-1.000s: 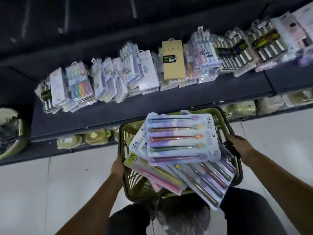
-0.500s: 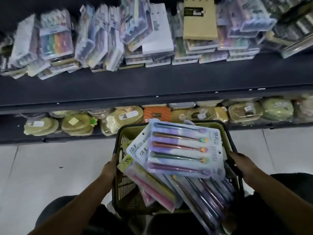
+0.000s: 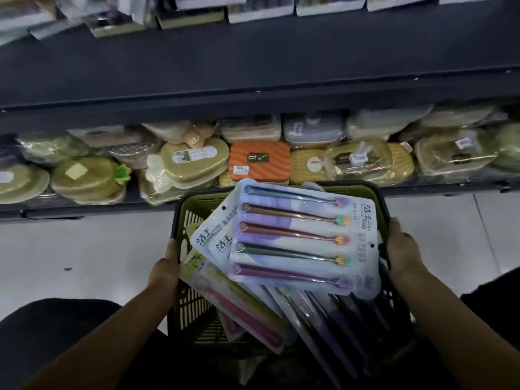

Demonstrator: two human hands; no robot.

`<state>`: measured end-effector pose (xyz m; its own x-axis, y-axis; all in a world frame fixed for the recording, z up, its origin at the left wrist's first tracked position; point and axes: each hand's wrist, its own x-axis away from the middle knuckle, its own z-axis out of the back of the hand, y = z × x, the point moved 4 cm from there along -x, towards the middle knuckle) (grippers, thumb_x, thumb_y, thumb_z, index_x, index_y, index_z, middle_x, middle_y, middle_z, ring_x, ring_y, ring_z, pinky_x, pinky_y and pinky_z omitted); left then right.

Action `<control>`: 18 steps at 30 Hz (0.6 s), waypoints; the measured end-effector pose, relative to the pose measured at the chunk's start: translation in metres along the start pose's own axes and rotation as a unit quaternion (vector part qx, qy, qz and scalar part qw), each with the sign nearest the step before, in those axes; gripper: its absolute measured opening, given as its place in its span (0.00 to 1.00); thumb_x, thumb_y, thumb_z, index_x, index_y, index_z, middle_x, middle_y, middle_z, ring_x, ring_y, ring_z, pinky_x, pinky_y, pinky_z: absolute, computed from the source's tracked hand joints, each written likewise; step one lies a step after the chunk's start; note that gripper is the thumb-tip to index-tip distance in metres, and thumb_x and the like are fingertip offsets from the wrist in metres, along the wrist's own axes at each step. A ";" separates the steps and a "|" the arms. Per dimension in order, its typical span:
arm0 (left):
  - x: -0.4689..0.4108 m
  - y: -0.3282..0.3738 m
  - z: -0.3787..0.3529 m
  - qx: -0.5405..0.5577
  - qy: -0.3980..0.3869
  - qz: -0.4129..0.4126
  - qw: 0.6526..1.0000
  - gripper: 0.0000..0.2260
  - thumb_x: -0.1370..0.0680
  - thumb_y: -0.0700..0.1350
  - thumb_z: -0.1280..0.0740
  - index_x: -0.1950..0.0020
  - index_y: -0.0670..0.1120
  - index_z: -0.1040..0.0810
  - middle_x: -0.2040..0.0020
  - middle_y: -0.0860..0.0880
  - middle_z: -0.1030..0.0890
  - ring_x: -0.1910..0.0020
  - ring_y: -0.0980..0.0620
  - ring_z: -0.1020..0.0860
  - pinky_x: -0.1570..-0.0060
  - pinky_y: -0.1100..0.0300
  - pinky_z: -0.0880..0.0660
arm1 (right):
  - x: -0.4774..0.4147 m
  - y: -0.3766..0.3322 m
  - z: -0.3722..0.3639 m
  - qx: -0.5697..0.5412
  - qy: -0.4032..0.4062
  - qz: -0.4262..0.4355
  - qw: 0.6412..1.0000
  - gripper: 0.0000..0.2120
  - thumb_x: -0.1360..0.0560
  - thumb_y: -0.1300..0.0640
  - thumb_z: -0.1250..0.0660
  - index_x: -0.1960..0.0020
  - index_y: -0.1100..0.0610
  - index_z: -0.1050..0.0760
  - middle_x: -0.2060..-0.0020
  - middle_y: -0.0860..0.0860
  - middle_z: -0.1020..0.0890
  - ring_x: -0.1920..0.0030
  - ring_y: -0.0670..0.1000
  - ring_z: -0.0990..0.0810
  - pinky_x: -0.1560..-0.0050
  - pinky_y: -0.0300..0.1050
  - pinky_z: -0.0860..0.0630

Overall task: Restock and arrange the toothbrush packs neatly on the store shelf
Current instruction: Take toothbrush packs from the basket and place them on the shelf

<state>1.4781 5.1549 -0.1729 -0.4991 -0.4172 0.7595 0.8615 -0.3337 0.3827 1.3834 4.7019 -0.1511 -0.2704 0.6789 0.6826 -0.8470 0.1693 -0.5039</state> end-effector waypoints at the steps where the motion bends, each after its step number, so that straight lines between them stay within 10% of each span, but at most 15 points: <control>1: -0.001 0.002 -0.001 -0.008 -0.001 0.006 1.000 0.38 0.22 0.69 0.49 0.54 0.35 0.19 0.58 0.34 0.18 0.57 0.36 0.19 0.50 0.44 0.22 | 0.002 -0.005 -0.002 0.004 0.005 0.006 1.000 0.32 0.18 0.40 0.50 0.36 0.67 0.27 0.38 0.65 0.24 0.39 0.64 0.25 0.37 0.53 0.32; 5: -0.001 0.028 0.010 -0.012 0.070 -0.050 0.996 0.41 0.25 0.72 0.47 0.40 0.35 0.23 0.44 0.33 0.21 0.44 0.35 0.22 0.43 0.44 0.25 | 0.009 -0.019 -0.001 0.022 0.040 0.035 0.998 0.30 0.18 0.41 0.49 0.33 0.65 0.29 0.34 0.65 0.28 0.34 0.63 0.29 0.35 0.52 0.35; 9: 0.051 0.079 0.031 0.086 0.143 -0.305 0.938 0.19 0.18 0.59 0.43 0.42 0.45 0.25 0.43 0.46 0.22 0.42 0.48 0.25 0.40 0.52 0.31 | 0.034 -0.042 0.007 0.043 0.085 0.278 0.956 0.21 0.23 0.44 0.38 0.43 0.62 0.26 0.49 0.56 0.23 0.48 0.53 0.25 0.46 0.44 0.31; 11: 0.072 0.082 0.015 0.107 0.046 -0.294 0.949 0.17 0.19 0.60 0.41 0.42 0.49 0.25 0.45 0.50 0.21 0.45 0.50 0.23 0.42 0.52 0.29 | 0.048 -0.050 -0.002 0.040 0.000 0.330 0.943 0.15 0.24 0.47 0.31 0.46 0.56 0.27 0.51 0.52 0.23 0.53 0.49 0.23 0.49 0.43 0.29; 15: 0.092 0.059 -0.024 0.161 -0.087 -0.159 0.970 0.13 0.20 0.56 0.36 0.46 0.46 0.22 0.51 0.45 0.17 0.56 0.46 0.19 0.57 0.54 0.23 | 0.029 -0.038 -0.011 0.028 -0.145 0.270 0.951 0.40 0.41 0.30 0.24 0.38 0.52 0.26 0.44 0.55 0.19 0.46 0.56 0.18 0.43 0.58 0.21; 18: 0.101 0.055 -0.036 0.203 -0.118 -0.149 0.961 0.13 0.20 0.54 0.35 0.44 0.46 0.22 0.54 0.47 0.17 0.60 0.50 0.19 0.65 0.59 0.26 | 0.055 -0.041 -0.020 -0.071 -0.270 0.205 0.938 0.26 0.32 0.47 0.23 0.38 0.58 0.22 0.48 0.58 0.15 0.49 0.59 0.16 0.44 0.61 0.21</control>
<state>1.4711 5.0643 -0.0936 -0.7353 -0.1344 0.6643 0.6732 -0.0317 0.7388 1.4124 4.7459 -0.1034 -0.7845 0.2538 0.5659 -0.5628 0.0918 -0.8215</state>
